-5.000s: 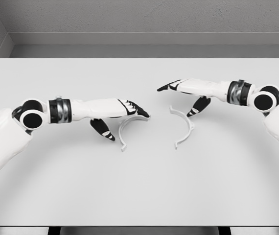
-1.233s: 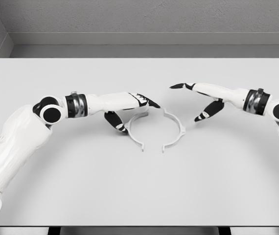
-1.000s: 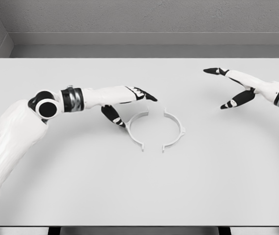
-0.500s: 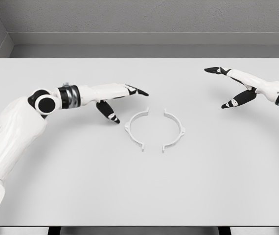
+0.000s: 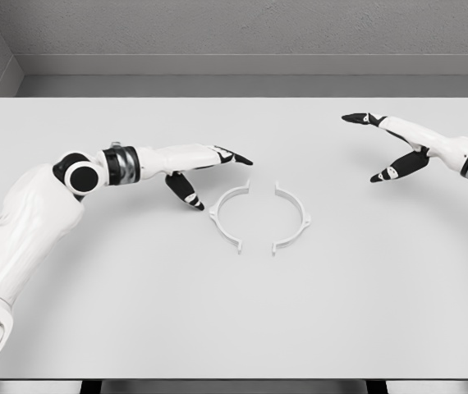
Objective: Assemble PVC drainage pipe clamps
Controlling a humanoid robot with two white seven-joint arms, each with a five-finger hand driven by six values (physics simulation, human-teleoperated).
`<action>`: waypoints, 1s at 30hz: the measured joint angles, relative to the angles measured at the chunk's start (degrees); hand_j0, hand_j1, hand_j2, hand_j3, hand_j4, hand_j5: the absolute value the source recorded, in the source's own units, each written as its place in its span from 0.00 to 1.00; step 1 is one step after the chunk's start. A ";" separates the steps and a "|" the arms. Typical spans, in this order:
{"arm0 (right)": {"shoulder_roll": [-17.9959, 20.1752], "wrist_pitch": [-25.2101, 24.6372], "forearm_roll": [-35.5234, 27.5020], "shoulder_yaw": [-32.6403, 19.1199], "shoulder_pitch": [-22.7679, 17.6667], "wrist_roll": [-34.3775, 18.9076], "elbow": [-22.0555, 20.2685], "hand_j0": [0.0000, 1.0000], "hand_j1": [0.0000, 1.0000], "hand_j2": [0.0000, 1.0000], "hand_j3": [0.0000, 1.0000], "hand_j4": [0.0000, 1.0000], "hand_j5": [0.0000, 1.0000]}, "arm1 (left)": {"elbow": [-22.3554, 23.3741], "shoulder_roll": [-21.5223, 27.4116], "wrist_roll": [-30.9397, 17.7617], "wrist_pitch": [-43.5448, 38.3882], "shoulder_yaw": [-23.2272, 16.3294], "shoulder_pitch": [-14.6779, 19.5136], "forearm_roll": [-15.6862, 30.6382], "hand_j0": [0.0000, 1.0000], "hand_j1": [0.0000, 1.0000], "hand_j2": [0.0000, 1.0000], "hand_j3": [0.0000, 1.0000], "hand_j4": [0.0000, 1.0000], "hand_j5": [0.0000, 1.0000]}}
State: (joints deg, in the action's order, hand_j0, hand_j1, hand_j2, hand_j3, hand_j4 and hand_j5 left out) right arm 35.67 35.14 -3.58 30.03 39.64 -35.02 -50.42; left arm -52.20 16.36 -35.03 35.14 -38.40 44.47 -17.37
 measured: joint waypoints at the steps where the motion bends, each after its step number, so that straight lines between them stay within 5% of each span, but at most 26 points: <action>1: -0.01 0.00 0.00 0.00 -0.09 0.00 -0.02 1.00 1.00 1.00 1.00 1.00 1.00 | -0.02 -0.16 0.00 0.00 -0.13 -0.09 -0.03 1.00 1.00 1.00 1.00 1.00 1.00; 30: 0.13 0.00 0.00 0.00 0.00 0.00 -0.82 1.00 1.00 1.00 1.00 1.00 1.00 | -2.90 -0.49 0.00 0.01 -0.96 -0.09 0.47 1.00 1.00 1.00 1.00 1.00 1.00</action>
State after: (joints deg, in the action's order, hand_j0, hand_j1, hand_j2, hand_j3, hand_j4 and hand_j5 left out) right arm 35.80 35.14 -3.58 30.03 39.64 -35.02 -51.24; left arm -55.11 15.87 -35.02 35.15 -39.37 44.38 -16.90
